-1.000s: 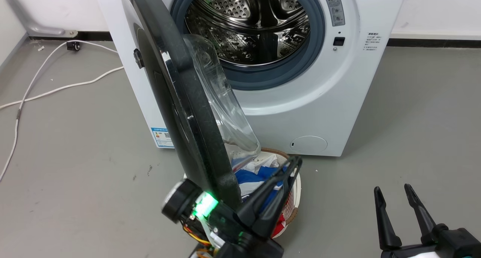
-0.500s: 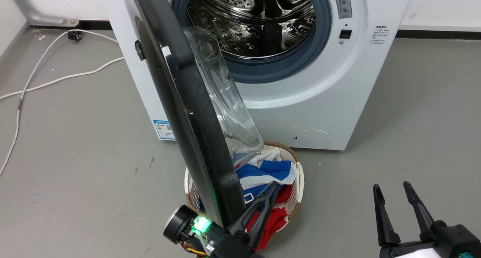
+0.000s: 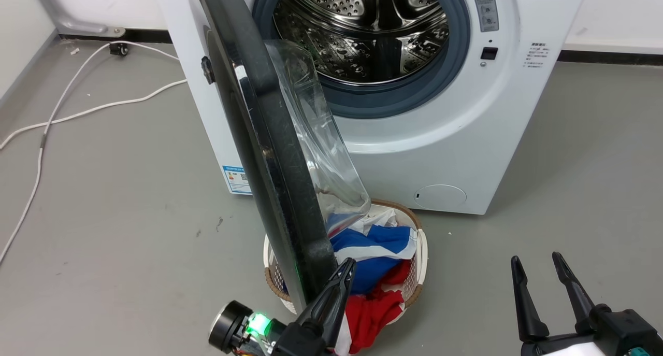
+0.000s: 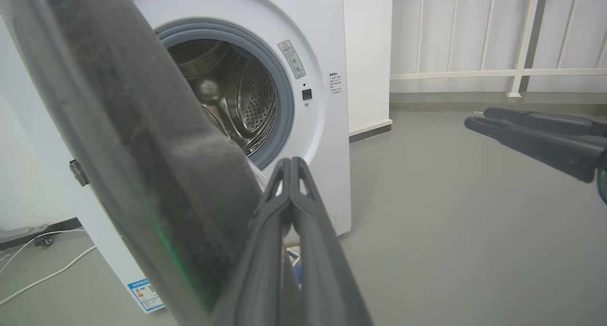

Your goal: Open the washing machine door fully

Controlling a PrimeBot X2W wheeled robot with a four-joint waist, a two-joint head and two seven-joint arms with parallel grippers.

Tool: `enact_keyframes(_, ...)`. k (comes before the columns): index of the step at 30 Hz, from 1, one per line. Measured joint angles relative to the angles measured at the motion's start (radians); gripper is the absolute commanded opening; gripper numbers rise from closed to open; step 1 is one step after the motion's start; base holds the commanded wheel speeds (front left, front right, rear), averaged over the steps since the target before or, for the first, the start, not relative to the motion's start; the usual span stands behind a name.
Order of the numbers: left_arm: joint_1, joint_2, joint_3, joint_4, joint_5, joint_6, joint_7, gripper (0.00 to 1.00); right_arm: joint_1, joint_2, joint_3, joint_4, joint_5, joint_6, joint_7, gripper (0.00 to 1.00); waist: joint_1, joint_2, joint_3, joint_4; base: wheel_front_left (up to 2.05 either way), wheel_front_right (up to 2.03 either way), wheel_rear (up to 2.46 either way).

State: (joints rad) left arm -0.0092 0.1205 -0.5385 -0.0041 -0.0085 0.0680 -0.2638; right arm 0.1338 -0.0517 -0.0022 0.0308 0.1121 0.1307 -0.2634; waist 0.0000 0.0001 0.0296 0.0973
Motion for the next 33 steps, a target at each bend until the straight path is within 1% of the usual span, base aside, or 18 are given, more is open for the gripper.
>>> enact_keyframes(4, 0.021, 0.009, 0.012, 0.000, -0.005, 0.013, -0.003, 0.00, 0.000, 0.000, 0.003, 0.002, 0.001, 0.000, 0.000, 1.00, 0.0000, 0.0000, -0.002, 0.014, 0.00, 0.00, 0.00)
enact_keyframes(13, 0.077, 0.045, 0.072, -0.038, -0.021, 0.061, -0.005, 0.00, 0.010, 0.000, 0.002, 0.007, 0.012, 0.000, 0.000, 1.00, 0.0000, -0.0001, 0.011, 0.060, 0.00, 0.00, 0.00)
enact_keyframes(17, 0.094, 0.075, 0.124, -0.040, -0.032, 0.090, -0.002, 0.00, 0.010, 0.000, 0.002, 0.010, 0.012, 0.000, 0.000, 1.00, 0.0000, 0.0000, 0.020, 0.086, 0.00, 0.00, 0.00)
enact_keyframes(21, 0.111, 0.081, 0.163, -0.051, -0.048, 0.109, -0.002, 0.00, 0.010, 0.000, -0.002, 0.012, 0.011, 0.000, 0.000, 1.00, 0.0000, 0.0000, 0.027, 0.109, 0.00, 0.00, 0.00)
enact_keyframes(24, 0.121, 0.103, 0.216, -0.052, -0.064, 0.128, -0.002, 0.00, 0.009, 0.000, -0.002, 0.013, 0.011, 0.000, 0.000, 1.00, 0.0001, 0.0000, 0.032, 0.122, 0.00, 0.00, 0.00)
enact_keyframes(33, 0.112, 0.176, 0.360, -0.036, -0.103, 0.144, -0.002, 0.00, 0.000, 0.000, 0.002, 0.012, 0.006, 0.000, 0.000, 1.00, 0.0001, 0.0000, 0.055, 0.141, 0.00, 0.00, 0.00)
